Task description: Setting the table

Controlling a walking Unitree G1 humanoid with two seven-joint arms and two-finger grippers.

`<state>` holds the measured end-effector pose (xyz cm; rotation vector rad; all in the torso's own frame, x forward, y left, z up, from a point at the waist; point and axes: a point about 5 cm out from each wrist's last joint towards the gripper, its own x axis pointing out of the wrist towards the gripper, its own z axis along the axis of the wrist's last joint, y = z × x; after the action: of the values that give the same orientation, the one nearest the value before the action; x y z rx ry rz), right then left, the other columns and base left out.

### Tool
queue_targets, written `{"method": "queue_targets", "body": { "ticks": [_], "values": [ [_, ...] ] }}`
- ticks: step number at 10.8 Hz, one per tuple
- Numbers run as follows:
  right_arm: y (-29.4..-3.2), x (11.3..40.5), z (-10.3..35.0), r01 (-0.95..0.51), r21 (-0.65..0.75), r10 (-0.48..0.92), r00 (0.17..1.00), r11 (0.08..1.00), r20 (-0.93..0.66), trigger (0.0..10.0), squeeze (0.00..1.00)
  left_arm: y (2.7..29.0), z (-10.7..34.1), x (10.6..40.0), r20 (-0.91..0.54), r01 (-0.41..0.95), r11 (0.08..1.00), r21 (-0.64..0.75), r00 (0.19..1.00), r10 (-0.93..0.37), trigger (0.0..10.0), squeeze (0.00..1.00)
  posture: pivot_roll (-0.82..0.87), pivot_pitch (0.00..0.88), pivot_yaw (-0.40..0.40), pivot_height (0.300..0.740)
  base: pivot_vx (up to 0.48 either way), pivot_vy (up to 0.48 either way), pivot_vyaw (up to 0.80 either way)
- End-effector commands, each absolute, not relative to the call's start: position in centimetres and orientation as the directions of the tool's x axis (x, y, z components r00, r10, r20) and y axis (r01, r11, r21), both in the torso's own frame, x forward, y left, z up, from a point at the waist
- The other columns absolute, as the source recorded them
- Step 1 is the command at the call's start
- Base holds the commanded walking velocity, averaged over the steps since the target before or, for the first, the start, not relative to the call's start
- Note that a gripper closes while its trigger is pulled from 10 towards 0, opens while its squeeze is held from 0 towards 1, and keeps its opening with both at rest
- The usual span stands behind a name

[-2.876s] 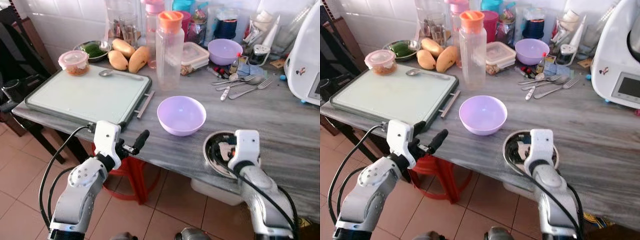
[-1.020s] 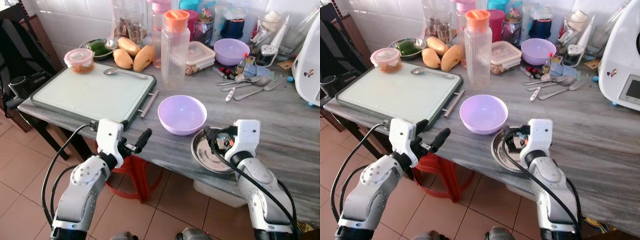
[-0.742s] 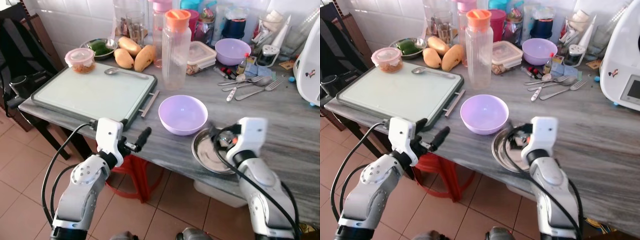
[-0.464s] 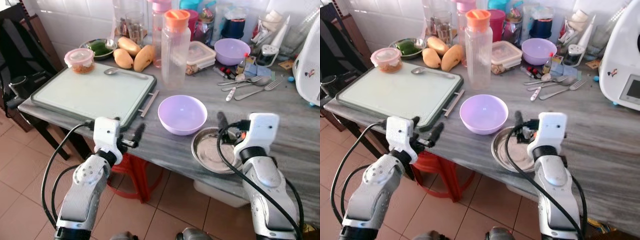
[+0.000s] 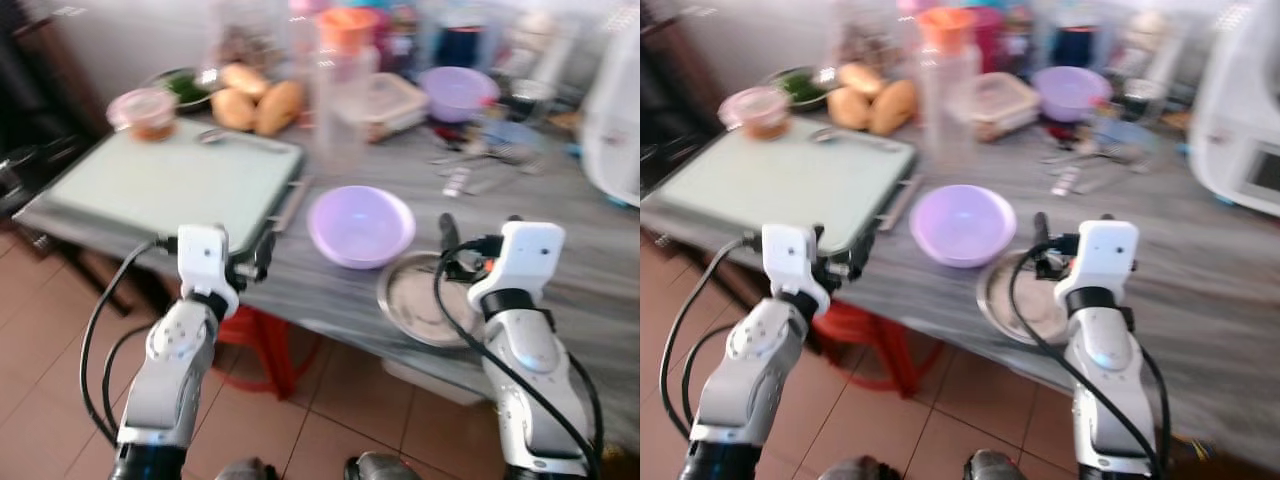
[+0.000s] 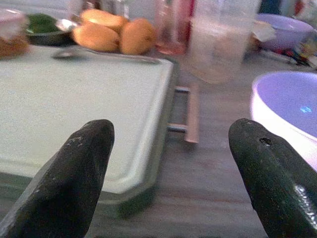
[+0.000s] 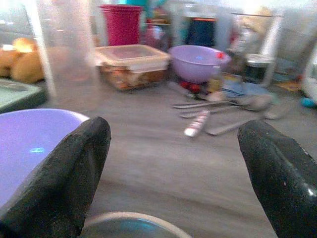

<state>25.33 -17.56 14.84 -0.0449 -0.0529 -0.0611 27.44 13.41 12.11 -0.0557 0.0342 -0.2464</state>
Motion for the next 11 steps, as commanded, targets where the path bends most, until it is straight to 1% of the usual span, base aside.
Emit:
{"method": "queue_targets", "body": {
  "ticks": [1,4,5,6,7,8,9,11],
  "values": [
    [-17.3,25.4,14.8,0.053,-0.047,-0.050,0.997,0.997,0.061,10.0,0.00,13.7,11.9,27.5,-0.038,0.226,0.973,-0.051,0.973,-0.228,10.0,0.00,-0.05,0.000,0.028,0.740,-0.315,0.000,0.00],
    [-17.6,25.9,14.5,0.045,-0.058,-0.041,0.996,0.997,0.073,10.0,0.00,14.3,11.8,27.1,-0.038,0.209,0.977,-0.034,0.977,-0.210,10.0,0.00,-0.02,0.000,0.018,0.740,-0.316,0.000,0.00],
    [-17.4,26.0,14.5,0.014,-0.063,-0.010,0.997,0.998,0.076,10.0,0.00,14.5,11.9,26.9,-0.037,0.213,0.977,-0.019,0.976,-0.213,10.0,0.00,-0.01,0.000,0.012,0.740,-0.319,0.000,0.00],
    [-17.1,26.0,14.7,-0.022,-0.100,0.031,0.995,0.995,0.091,10.0,0.00,14.9,11.9,26.5,-0.039,0.245,0.969,0.016,0.969,-0.244,10.0,0.00,0.00,0.000,0.004,0.740,-0.322,0.000,0.00],
    [-17.7,25.7,14.9,-0.004,-0.124,0.019,0.993,0.992,0.117,10.0,0.00,15.3,11.8,26.3,-0.048,0.277,0.960,0.048,0.960,-0.275,10.0,0.00,0.00,0.000,0.002,0.740,-0.319,0.000,0.00],
    [-18.7,25.5,14.5,0.041,-0.166,-0.026,0.995,0.985,0.091,10.0,0.00,16.0,11.6,26.4,-0.068,0.307,0.949,0.078,0.951,-0.302,10.0,0.00,-0.01,0.000,0.012,0.740,-0.326,0.000,0.00],
    [-19.3,25.1,13.9,0.075,-0.184,-0.064,0.996,0.980,0.069,10.0,0.00,15.9,11.2,26.3,-0.101,0.349,0.937,0.037,0.934,-0.344,10.0,0.00,-0.03,0.000,0.020,0.740,-0.326,0.000,0.00],
    [-19.7,24.4,12.7,0.106,-0.187,-0.105,0.994,0.977,0.016,10.0,0.00,15.3,10.5,25.4,-0.144,0.461,0.884,0.077,0.883,-0.447,10.0,0.00,-0.04,0.000,0.030,0.740,-0.294,0.000,0.00]
  ]
}}
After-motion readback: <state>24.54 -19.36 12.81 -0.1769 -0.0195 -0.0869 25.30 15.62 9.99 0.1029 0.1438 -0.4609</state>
